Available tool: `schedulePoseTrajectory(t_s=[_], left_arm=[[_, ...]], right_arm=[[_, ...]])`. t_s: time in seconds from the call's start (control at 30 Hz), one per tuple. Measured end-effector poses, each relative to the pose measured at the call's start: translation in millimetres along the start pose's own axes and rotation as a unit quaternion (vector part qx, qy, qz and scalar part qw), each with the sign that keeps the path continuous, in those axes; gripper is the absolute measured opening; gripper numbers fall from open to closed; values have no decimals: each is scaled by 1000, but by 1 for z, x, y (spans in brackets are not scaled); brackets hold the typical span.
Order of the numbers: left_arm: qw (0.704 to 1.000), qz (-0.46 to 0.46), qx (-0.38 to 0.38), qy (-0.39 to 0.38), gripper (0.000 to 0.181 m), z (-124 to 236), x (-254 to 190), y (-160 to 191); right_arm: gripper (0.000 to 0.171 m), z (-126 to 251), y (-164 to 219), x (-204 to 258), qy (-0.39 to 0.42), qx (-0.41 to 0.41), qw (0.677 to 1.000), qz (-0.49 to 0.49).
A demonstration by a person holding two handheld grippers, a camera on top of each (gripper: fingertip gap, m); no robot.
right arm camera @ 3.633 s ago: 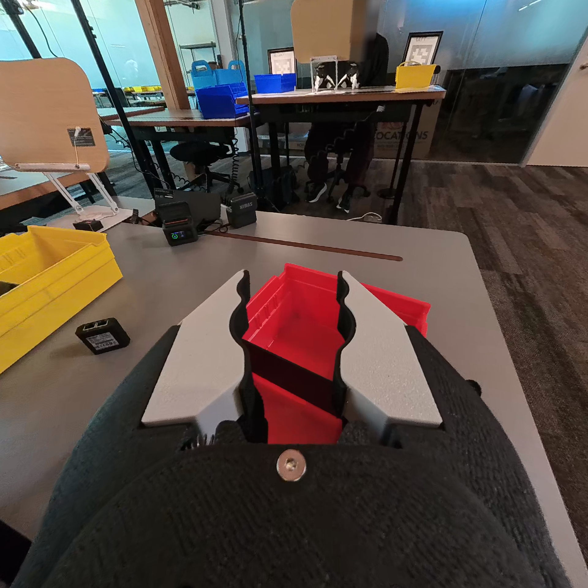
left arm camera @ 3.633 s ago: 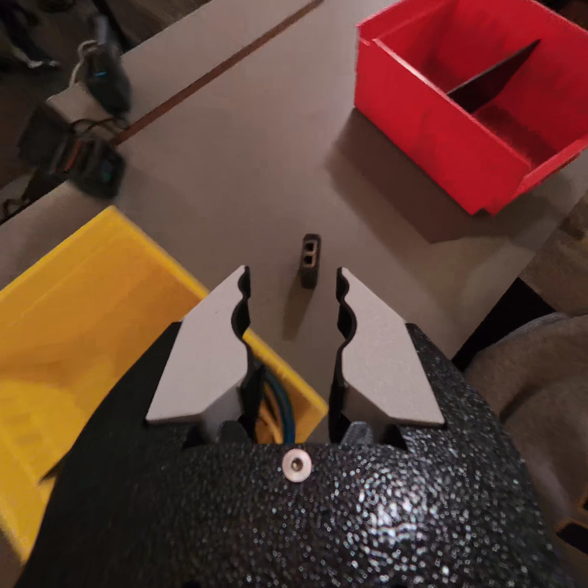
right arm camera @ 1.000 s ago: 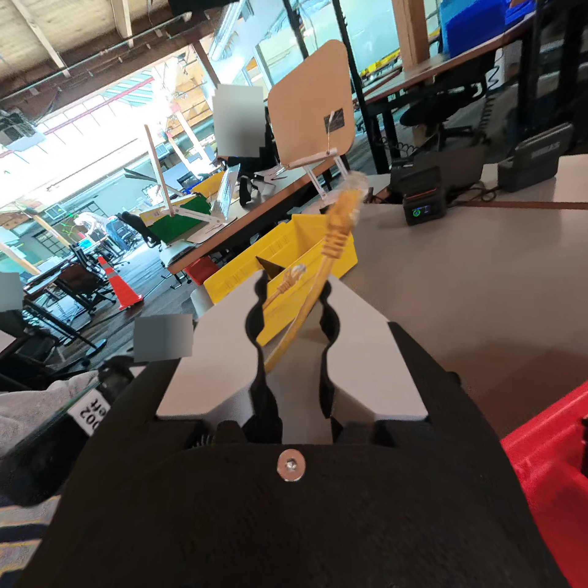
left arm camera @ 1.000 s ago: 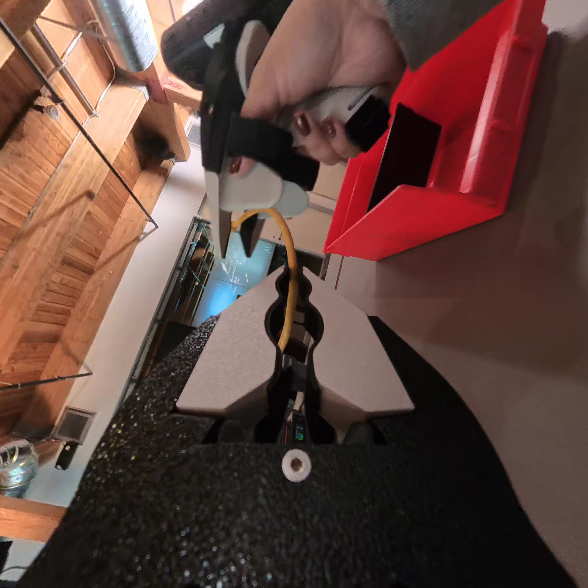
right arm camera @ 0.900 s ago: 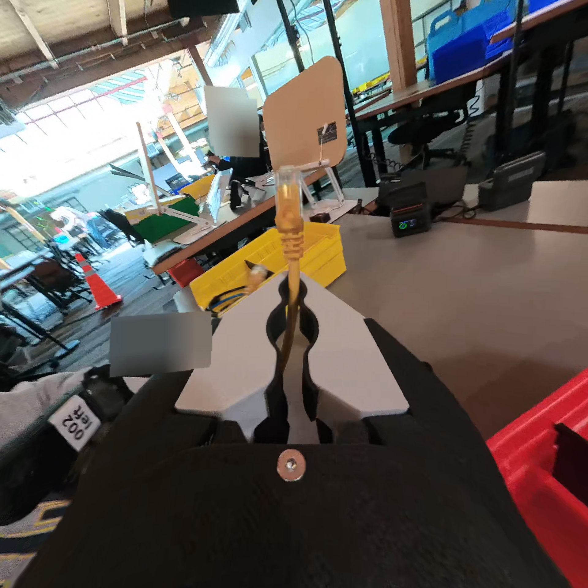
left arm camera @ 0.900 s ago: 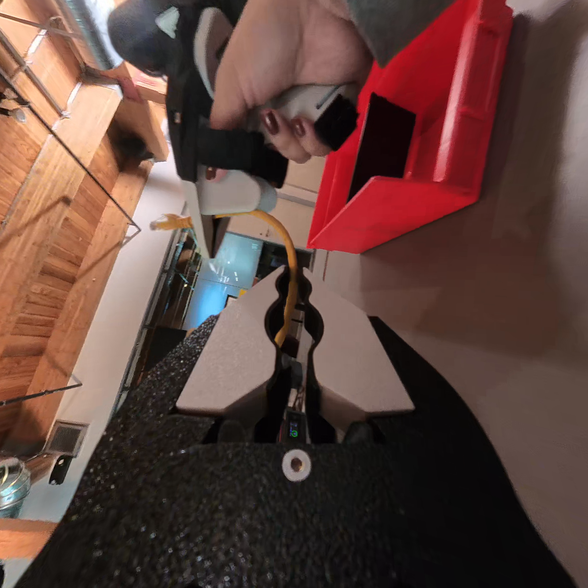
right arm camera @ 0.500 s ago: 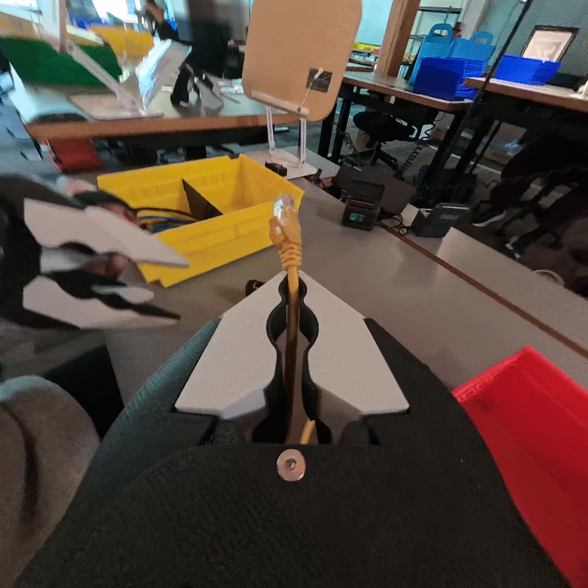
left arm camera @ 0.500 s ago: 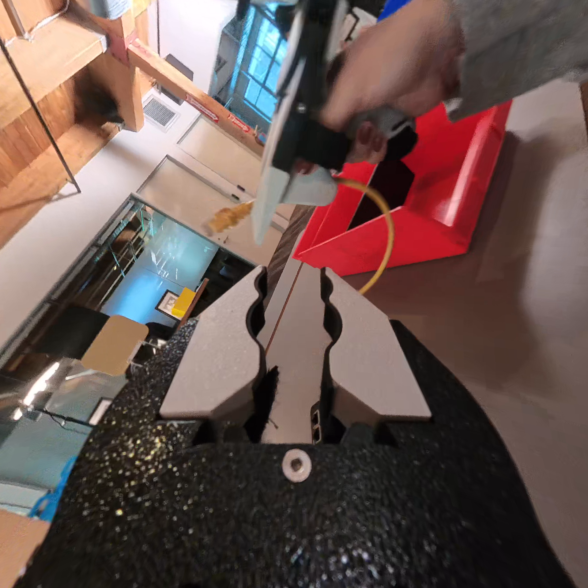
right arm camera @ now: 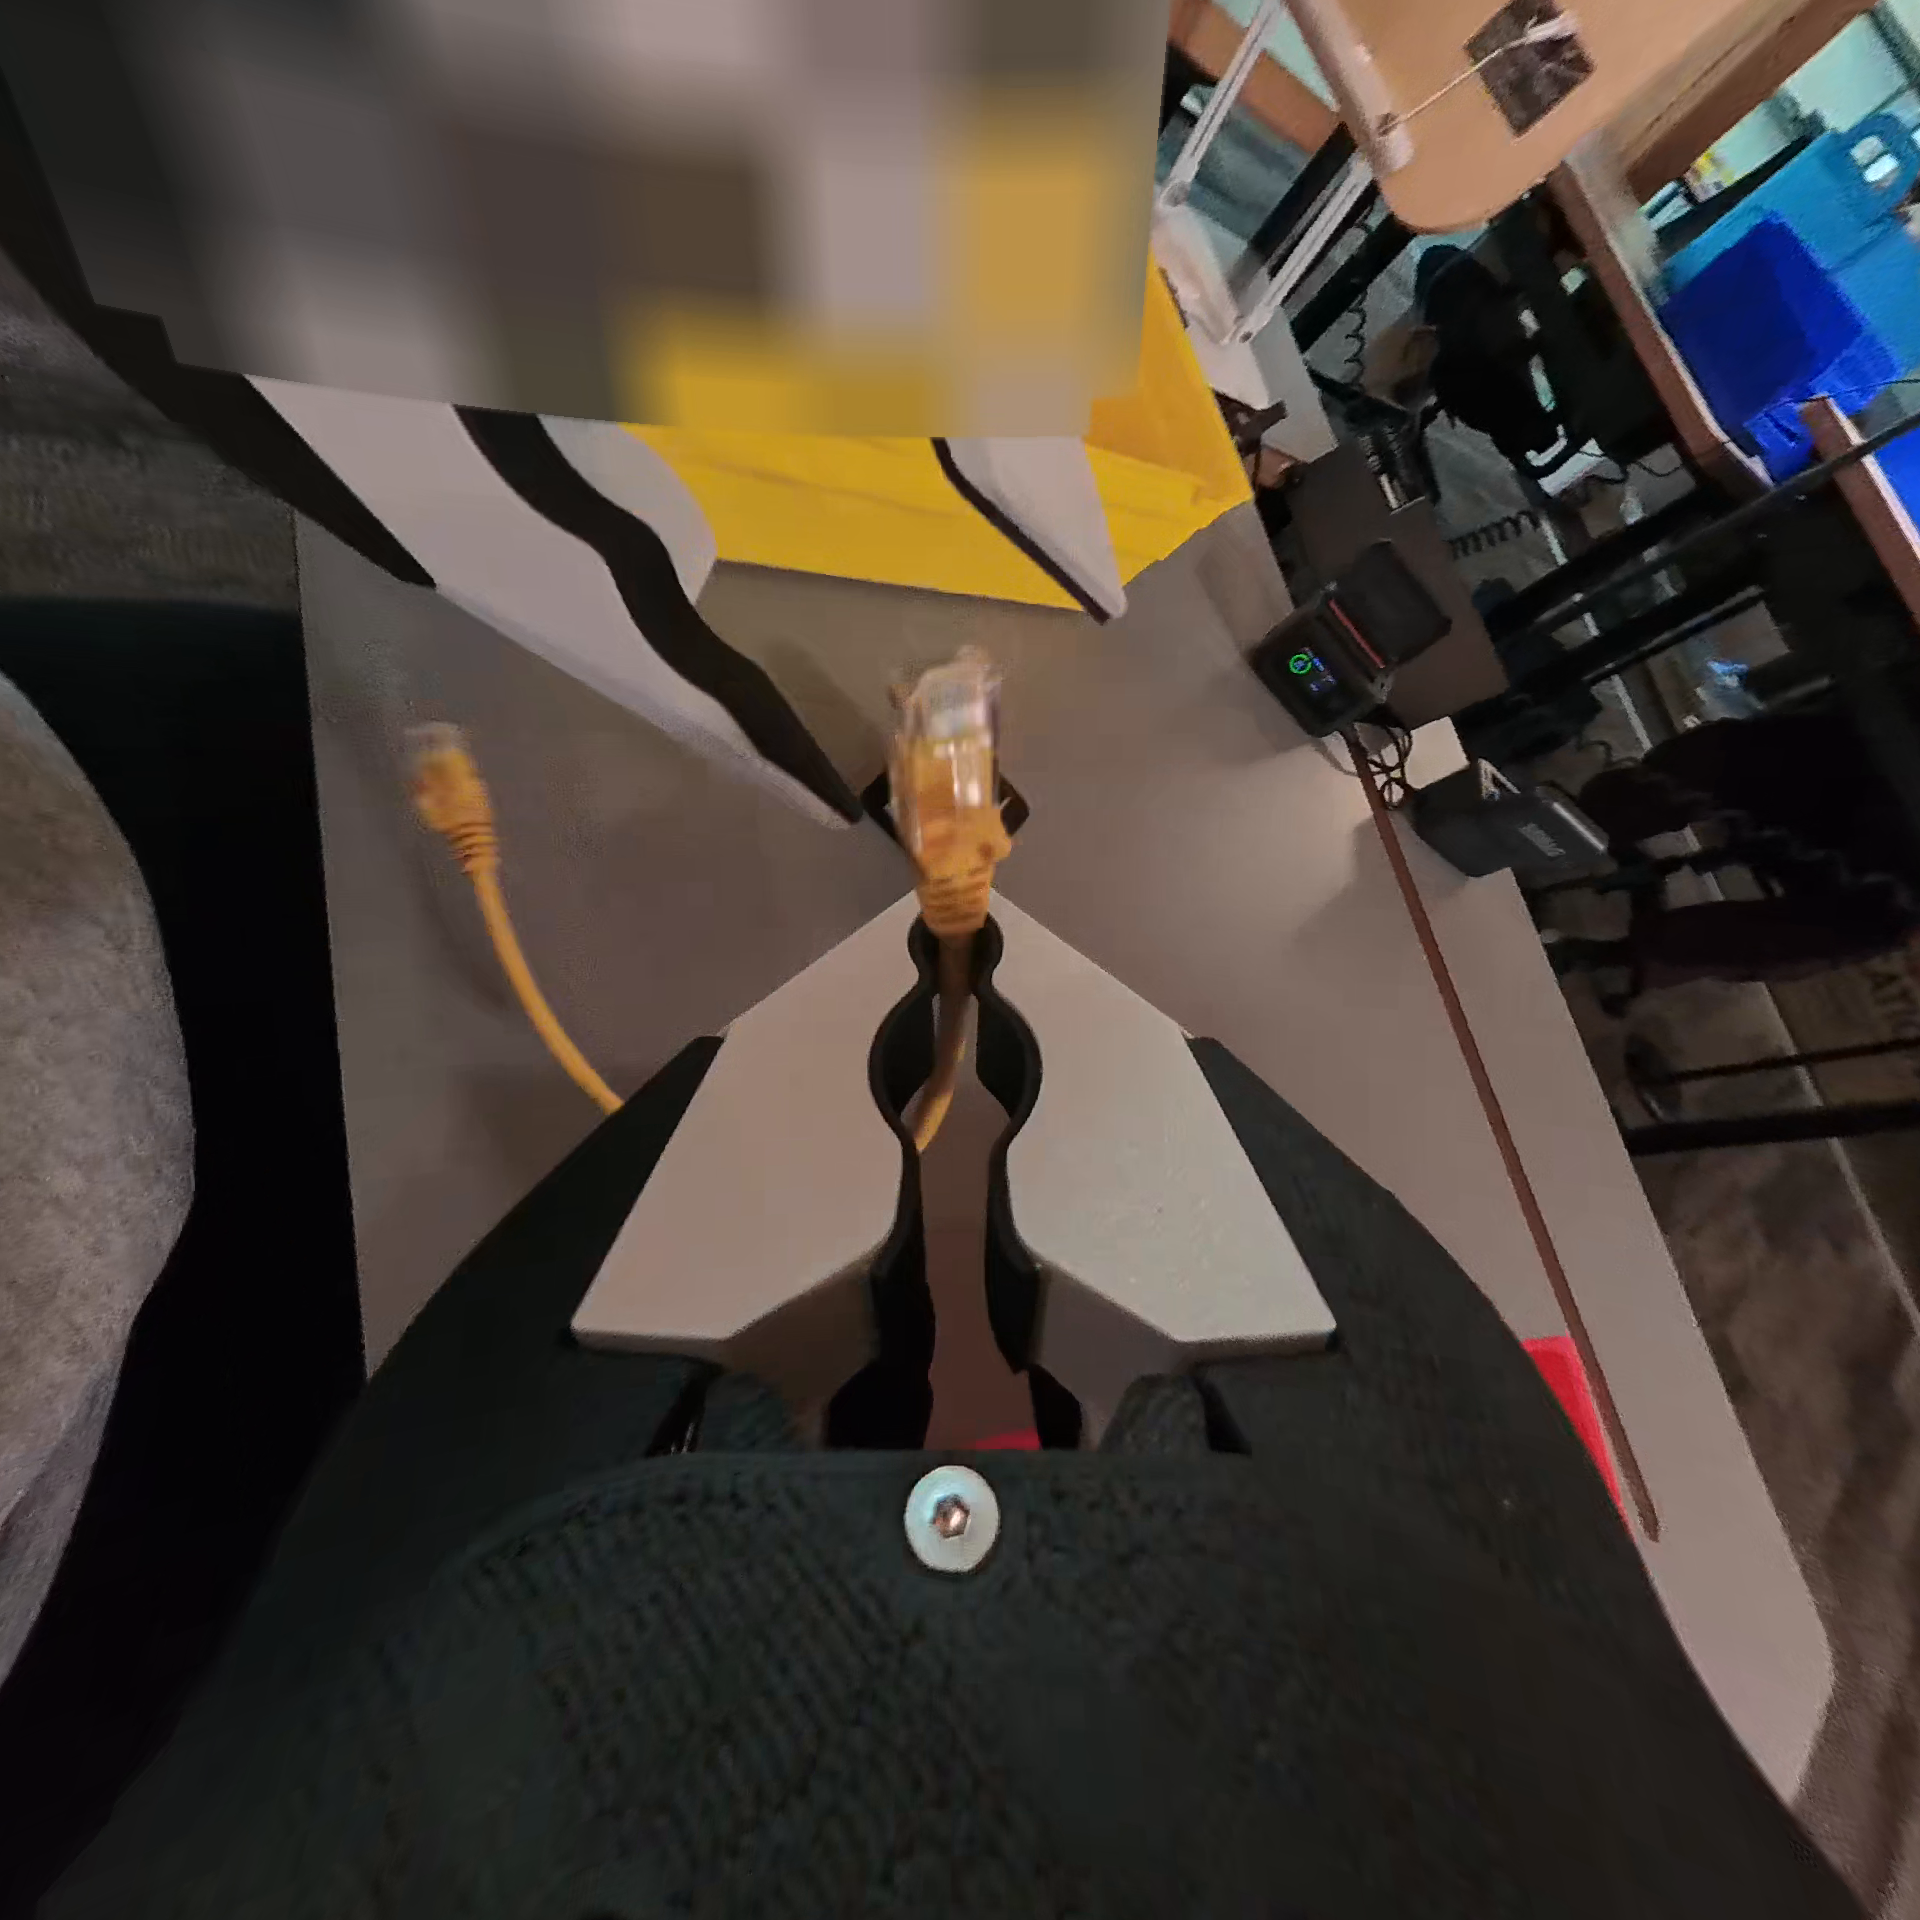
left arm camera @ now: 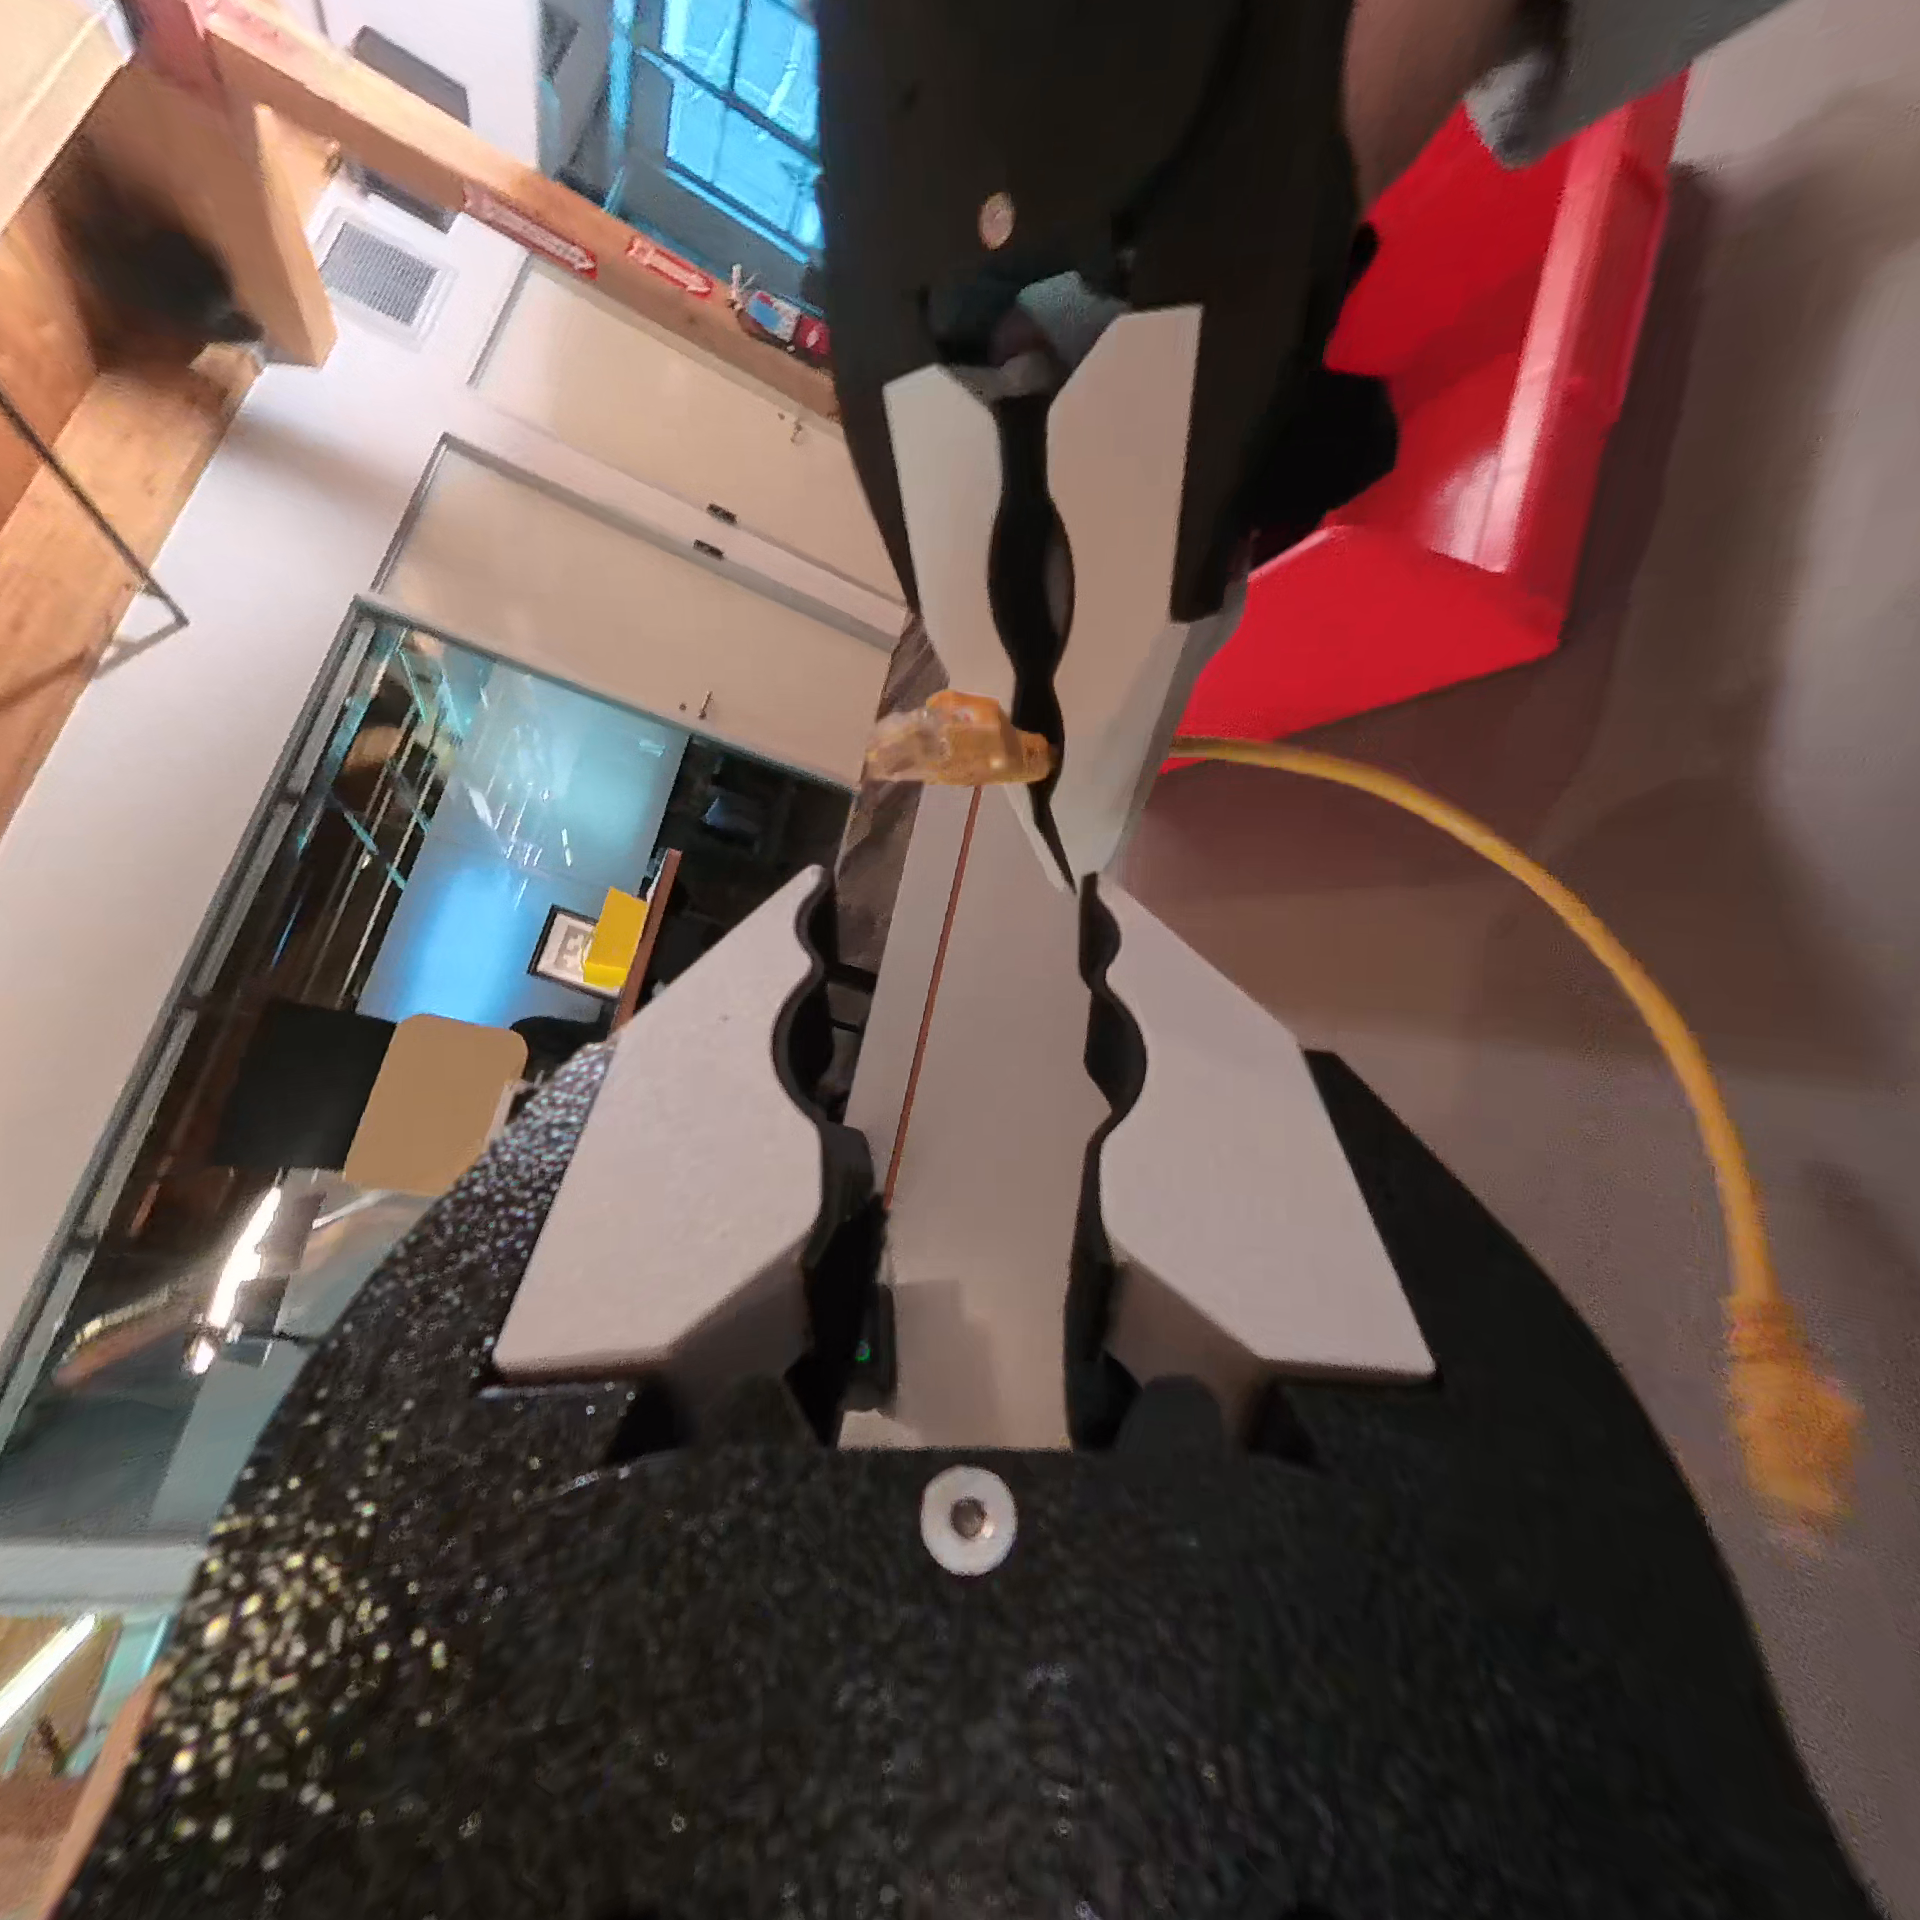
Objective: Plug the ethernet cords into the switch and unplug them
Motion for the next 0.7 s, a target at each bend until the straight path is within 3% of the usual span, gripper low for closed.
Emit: schedulePoseTrajectory(t_s=[0.03,0.2,0.43,0.7], left_arm=[[1000,-11,-4,11,48,1,-2,-1],[998,-34,-6,58,54,4,-9,-3],[996,-8,12,88,27,-3,-16,-1],[993,21,-16,115,36,-1,-19,-6]], right_arm=[[0,-1,0,2,-2,6,1000,7],[0,-4,1,10,-8,28,999,39],[0,-10,3,11,-1,35,998,45],[0,-15,7,13,2,54,997,59]])
Point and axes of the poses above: each gripper's, where its closed fingertips meet, z back along the fingers, y out of its underside, x = y × z across the jaws, the point moved 6 cm from there along z, back along the fingers, and after that the axes turned 11 degrees about x, right-handed, at the moved point
